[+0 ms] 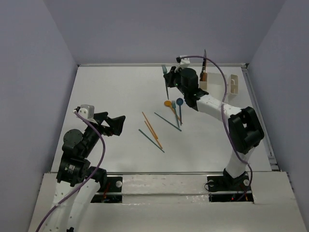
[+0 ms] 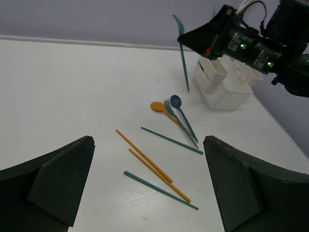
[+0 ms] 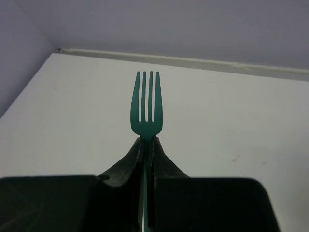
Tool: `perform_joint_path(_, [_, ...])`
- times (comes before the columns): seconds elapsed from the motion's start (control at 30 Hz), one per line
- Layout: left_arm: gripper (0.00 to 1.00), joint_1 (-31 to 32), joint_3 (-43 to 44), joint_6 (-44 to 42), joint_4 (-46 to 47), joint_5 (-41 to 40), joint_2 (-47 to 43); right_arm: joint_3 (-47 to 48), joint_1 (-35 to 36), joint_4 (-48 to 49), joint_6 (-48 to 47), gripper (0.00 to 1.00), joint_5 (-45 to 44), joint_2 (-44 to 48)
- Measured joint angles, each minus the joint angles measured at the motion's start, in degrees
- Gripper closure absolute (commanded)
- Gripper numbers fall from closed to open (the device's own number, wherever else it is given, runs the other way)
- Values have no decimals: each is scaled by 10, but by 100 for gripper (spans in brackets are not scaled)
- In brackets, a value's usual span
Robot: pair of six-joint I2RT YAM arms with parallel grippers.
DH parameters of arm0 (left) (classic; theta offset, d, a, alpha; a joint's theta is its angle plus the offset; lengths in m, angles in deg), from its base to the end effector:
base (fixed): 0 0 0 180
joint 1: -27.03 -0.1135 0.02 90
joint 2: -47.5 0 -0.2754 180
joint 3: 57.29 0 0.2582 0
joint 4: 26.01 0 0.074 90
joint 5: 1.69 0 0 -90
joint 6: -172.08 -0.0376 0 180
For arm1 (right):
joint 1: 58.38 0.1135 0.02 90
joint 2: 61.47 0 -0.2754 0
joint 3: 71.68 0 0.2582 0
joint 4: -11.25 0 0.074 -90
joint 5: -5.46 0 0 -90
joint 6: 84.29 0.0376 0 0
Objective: Sort the eating utensils into containers
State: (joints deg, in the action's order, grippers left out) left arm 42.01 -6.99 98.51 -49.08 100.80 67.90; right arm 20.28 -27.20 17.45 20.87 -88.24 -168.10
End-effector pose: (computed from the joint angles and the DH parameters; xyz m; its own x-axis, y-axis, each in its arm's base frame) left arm 0.0903 -0.0326 0.3514 -0.0199 -0.2806 -0.9596 0.4735 0.8427 -0.2562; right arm 0.3939 0.2355 0.2956 -0.2425 0.1583 -0.9572 -0.4130 0.8759 0.2495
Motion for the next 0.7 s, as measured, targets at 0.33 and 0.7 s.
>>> perform_joint_path(0.33, [1, 0, 0, 0, 2, 2, -5, -141, -151, 105, -43, 100, -116, 167])
perform_joint_path(0.7, [1, 0, 0, 0, 2, 2, -2, -136, -170, 158, -135, 100, -169, 125])
